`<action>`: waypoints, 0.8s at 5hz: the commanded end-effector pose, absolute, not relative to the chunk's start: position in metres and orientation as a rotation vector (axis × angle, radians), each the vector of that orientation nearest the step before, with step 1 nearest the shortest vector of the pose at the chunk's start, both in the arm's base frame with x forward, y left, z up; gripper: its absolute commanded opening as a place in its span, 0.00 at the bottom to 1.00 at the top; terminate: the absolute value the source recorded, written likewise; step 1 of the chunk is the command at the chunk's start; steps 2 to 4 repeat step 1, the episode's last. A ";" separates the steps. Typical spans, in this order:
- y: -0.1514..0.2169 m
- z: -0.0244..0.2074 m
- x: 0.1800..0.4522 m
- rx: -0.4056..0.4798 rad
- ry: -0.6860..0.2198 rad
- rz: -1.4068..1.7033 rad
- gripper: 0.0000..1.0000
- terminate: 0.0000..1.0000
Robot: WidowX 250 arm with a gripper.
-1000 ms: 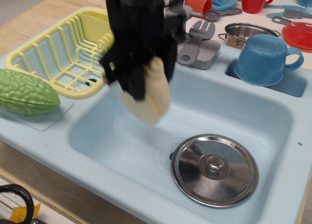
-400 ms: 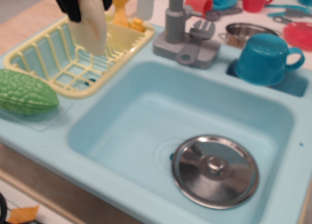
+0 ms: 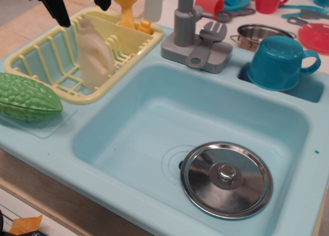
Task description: Put detergent from sink into drying rack
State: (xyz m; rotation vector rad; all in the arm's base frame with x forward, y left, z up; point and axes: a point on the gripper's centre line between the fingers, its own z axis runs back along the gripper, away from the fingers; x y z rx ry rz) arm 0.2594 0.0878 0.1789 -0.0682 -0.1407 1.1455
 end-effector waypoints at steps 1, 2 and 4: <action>0.090 0.192 0.263 -0.078 -0.191 1.140 1.00 1.00; 0.090 0.192 0.263 -0.078 -0.191 1.140 1.00 1.00; 0.090 0.192 0.263 -0.078 -0.191 1.140 1.00 1.00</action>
